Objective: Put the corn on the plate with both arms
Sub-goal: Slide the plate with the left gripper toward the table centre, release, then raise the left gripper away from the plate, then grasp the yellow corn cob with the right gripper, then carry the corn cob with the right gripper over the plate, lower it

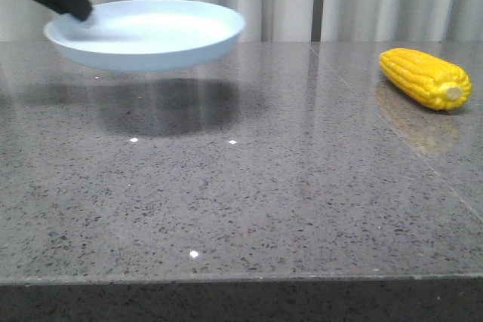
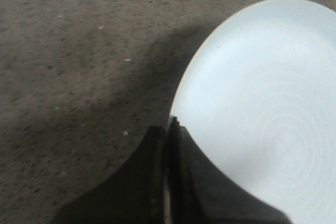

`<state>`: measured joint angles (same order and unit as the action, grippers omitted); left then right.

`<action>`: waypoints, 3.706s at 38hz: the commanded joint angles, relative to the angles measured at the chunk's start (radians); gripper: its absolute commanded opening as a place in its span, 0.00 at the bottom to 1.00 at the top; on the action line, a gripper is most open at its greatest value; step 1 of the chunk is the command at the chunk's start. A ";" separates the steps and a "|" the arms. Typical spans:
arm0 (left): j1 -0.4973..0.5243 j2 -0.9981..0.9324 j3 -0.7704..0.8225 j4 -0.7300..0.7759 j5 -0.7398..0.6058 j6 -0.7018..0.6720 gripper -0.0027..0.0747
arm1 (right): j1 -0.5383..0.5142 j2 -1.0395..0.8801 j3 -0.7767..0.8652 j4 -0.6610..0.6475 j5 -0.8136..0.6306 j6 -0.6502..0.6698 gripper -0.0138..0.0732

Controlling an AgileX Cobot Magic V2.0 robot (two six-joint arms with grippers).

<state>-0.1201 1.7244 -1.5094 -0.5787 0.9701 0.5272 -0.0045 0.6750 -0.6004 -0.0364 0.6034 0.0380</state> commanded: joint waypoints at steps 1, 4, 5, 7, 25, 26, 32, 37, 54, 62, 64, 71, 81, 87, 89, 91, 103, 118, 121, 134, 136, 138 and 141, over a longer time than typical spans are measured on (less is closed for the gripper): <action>-0.056 -0.017 -0.034 -0.050 -0.068 -0.018 0.01 | -0.004 0.005 -0.033 -0.013 -0.057 -0.009 0.82; -0.085 0.007 -0.037 -0.050 -0.092 -0.054 0.01 | -0.004 0.005 -0.033 -0.013 -0.054 -0.009 0.82; -0.095 0.014 -0.037 -0.050 -0.102 -0.062 0.01 | -0.004 0.005 -0.033 -0.013 -0.052 -0.009 0.82; -0.108 0.025 -0.037 -0.050 -0.119 -0.064 0.01 | -0.004 0.005 -0.033 -0.013 -0.050 -0.009 0.82; -0.130 0.095 -0.037 -0.045 -0.174 -0.097 0.04 | -0.004 0.005 -0.033 -0.013 -0.036 -0.009 0.82; -0.130 0.095 -0.037 -0.043 -0.174 -0.097 0.06 | -0.004 0.005 -0.033 -0.013 -0.036 -0.009 0.82; -0.130 0.106 -0.037 -0.032 -0.158 -0.110 0.30 | -0.004 0.005 -0.033 -0.013 -0.036 -0.009 0.82; -0.130 0.112 -0.037 -0.030 -0.156 -0.110 0.46 | -0.004 0.005 -0.033 -0.013 -0.036 -0.009 0.82; -0.156 -0.183 0.018 0.152 -0.147 -0.110 0.52 | -0.004 0.005 -0.033 -0.008 -0.013 -0.009 0.82; -0.228 -0.466 0.231 0.295 -0.199 -0.132 0.52 | -0.004 0.006 -0.043 0.036 -0.005 -0.009 0.82; -0.238 -0.557 0.310 0.332 -0.216 -0.143 0.52 | -0.004 0.026 -0.060 0.063 0.007 -0.011 0.82; -0.240 -0.800 0.532 0.383 -0.233 -0.164 0.52 | 0.002 0.121 -0.195 0.140 0.138 -0.102 0.82; -0.240 -0.965 0.621 0.385 -0.243 -0.164 0.51 | 0.056 0.317 -0.384 0.163 0.253 -0.109 0.82; -0.240 -0.985 0.621 0.385 -0.243 -0.164 0.51 | 0.087 0.446 -0.493 0.177 0.272 -0.109 0.82; -0.240 -0.985 0.621 0.385 -0.243 -0.164 0.51 | 0.098 0.508 -0.534 0.180 0.285 -0.109 0.82; -0.240 -0.982 0.621 0.385 -0.243 -0.164 0.51 | 0.099 0.570 -0.579 0.180 0.301 -0.109 0.82; -0.240 -0.978 0.621 0.385 -0.243 -0.164 0.51 | 0.097 0.881 -0.809 0.140 0.332 -0.090 0.82; -0.240 -0.978 0.621 0.385 -0.243 -0.164 0.51 | 0.097 1.101 -0.924 0.140 0.322 -0.087 0.78; -0.240 -0.978 0.621 0.385 -0.243 -0.164 0.51 | 0.097 1.106 -0.924 0.140 0.329 -0.087 0.61; -0.240 -0.978 0.621 0.385 -0.243 -0.164 0.51 | 0.236 1.076 -1.130 0.164 0.562 -0.087 0.51; -0.240 -0.978 0.621 0.385 -0.243 -0.164 0.51 | 0.285 1.079 -1.166 0.164 0.595 -0.084 0.51; -0.240 -0.978 0.621 0.385 -0.243 -0.164 0.51 | 0.341 1.081 -1.203 0.164 0.615 -0.068 0.51; -0.240 -0.978 0.621 0.385 -0.243 -0.164 0.51 | 0.414 1.088 -1.229 0.164 0.616 -0.009 0.51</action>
<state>-0.3535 0.7441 -0.8627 -0.1809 0.8019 0.3725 0.3616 1.8112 -1.7778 0.1200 1.2231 -0.0141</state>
